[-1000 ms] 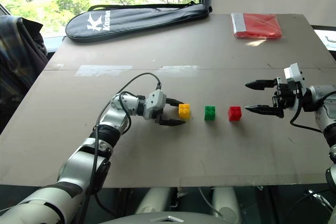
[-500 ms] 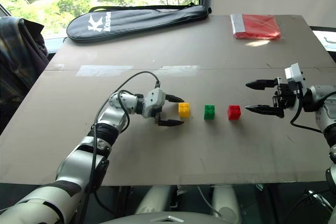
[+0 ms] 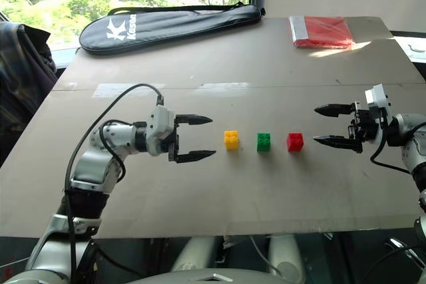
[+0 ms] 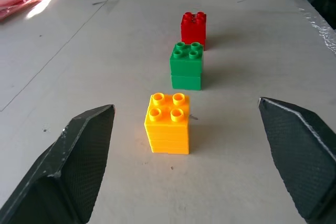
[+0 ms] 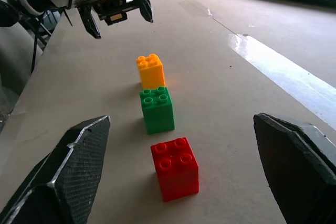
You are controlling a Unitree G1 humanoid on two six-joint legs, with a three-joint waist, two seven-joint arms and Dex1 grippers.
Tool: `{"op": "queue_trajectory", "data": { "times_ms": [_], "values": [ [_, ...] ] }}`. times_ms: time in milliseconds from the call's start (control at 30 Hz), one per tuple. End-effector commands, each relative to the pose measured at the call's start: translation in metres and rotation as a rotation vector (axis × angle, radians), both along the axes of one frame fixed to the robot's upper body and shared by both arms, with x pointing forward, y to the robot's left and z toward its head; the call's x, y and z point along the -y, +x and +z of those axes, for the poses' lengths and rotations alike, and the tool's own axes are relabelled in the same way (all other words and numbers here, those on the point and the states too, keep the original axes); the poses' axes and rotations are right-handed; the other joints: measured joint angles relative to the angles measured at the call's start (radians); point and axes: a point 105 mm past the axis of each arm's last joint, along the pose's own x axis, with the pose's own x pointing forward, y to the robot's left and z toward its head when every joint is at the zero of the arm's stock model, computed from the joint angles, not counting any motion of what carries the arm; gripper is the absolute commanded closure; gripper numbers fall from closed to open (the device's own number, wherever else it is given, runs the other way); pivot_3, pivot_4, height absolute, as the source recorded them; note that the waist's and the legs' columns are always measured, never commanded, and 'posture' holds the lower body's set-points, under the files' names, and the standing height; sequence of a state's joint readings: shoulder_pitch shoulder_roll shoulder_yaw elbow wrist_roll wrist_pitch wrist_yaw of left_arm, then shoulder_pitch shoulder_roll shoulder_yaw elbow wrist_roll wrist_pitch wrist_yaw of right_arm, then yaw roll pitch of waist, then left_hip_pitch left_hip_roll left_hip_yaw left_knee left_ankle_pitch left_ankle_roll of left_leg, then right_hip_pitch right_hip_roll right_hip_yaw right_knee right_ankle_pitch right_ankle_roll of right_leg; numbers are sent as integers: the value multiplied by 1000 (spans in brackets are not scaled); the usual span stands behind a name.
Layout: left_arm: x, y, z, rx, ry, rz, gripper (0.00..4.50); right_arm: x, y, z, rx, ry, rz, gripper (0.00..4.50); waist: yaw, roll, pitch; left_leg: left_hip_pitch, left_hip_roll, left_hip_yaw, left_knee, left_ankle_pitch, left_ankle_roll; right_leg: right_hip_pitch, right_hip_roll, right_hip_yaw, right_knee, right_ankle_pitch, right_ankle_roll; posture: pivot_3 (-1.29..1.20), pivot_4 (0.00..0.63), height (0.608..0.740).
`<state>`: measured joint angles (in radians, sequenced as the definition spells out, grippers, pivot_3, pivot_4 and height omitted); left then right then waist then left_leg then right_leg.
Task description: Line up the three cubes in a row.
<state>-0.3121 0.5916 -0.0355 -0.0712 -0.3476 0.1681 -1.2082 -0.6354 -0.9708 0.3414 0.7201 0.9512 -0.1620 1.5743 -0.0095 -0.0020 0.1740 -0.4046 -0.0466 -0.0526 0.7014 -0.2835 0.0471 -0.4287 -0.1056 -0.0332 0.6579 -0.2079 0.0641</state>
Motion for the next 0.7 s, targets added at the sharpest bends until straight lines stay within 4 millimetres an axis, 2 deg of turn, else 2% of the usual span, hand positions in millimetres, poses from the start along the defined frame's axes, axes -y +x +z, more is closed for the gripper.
{"op": "queue_trajectory", "data": {
  "times_ms": [33,167,300,400,533,633,700],
  "values": [
    [-2,-10,10,7,-59,83,30,0,-5,13,47,48,39,0,0,0,0,0,0,0,0,0,1,0,0,0,0,0,0,0,150,694],
    [-14,-20,-1,-59,-126,257,30,3,-7,15,69,72,20,0,1,0,0,1,1,0,0,-1,1,0,0,1,0,0,0,0,150,694],
    [-22,-36,-25,-98,-87,368,30,5,-1,20,131,47,-35,0,1,0,0,2,1,1,0,-1,1,1,0,2,0,0,0,0,150,694],
    [-22,-43,-33,-102,-63,402,30,3,5,26,174,52,-94,0,5,0,0,2,1,2,0,-1,1,1,0,2,0,0,0,0,150,694],
    [-19,-49,-34,-103,-103,448,30,-11,-6,36,175,70,-131,0,25,1,0,1,1,1,0,-1,1,1,-1,2,0,0,0,0,150,694],
    [-20,-56,-39,-111,-96,465,30,-19,-20,31,125,56,-180,0,30,1,0,-1,1,0,0,-1,1,-1,-1,1,-1,0,0,0,150,694],
    [-21,-61,-41,-120,-96,473,30,-23,-30,21,95,30,-275,0,34,1,-1,-3,1,-1,0,-1,1,-2,-2,-1,-1,-1,-3,0,150,694]
  ]
}}
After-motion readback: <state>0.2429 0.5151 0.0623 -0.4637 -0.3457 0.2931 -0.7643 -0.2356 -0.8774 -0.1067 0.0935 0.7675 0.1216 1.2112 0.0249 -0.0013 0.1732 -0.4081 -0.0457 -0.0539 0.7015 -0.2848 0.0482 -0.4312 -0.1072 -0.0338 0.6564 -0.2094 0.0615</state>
